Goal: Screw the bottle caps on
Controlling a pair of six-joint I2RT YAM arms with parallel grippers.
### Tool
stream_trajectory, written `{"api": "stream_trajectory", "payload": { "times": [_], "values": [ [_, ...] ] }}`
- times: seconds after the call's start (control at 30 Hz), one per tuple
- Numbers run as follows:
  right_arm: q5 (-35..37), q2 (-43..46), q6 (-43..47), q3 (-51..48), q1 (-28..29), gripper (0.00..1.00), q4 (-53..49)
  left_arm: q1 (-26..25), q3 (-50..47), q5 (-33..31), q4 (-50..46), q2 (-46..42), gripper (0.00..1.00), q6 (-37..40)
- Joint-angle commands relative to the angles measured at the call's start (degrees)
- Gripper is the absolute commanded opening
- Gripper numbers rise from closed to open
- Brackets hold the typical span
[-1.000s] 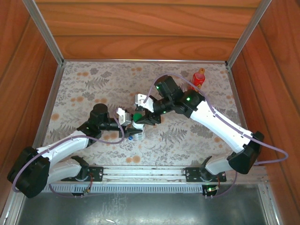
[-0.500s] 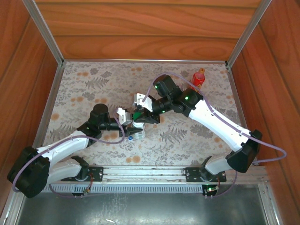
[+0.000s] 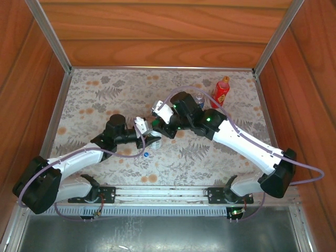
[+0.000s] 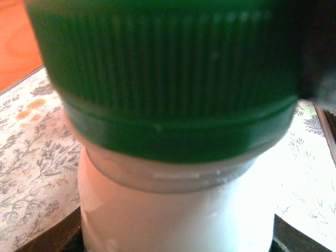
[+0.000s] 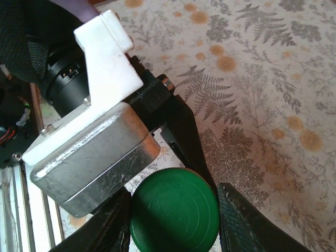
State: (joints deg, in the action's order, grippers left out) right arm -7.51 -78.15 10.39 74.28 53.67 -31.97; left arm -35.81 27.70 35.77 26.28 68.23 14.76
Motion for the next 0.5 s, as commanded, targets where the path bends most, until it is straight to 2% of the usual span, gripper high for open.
{"api": "stream_trajectory", "payload": {
  "times": [0.0,0.1,0.2,0.23,0.3,0.47],
  "values": [
    [3.4,1.0,-5.4,-2.1,0.5,0.24,-0.1,0.2,2.0,-4.1,2.7,-1.2,0.55,-1.0],
    [0.7,3.8,-2.3,-3.5,0.4,0.37,1.5,0.4,0.5,1.6,2.7,-2.5,0.56,0.4],
    [-3.3,7.7,4.2,-5.4,0.3,0.62,0.1,0.3,-0.9,6.4,2.7,-4.5,0.57,1.0],
    [-4.0,9.1,5.3,-6.1,0.3,0.67,-0.1,0.4,-1.1,7.6,2.7,-5.0,0.58,1.1],
    [-4.6,10.8,5.9,-7.2,0.3,0.71,0.5,0.4,-1.2,10.1,2.7,-5.4,0.58,1.1],
    [-8.5,11.6,4.4,-8.2,0.2,0.72,3.8,0.4,-0.1,14.0,2.7,-3.5,0.58,0.7]
  ]
}}
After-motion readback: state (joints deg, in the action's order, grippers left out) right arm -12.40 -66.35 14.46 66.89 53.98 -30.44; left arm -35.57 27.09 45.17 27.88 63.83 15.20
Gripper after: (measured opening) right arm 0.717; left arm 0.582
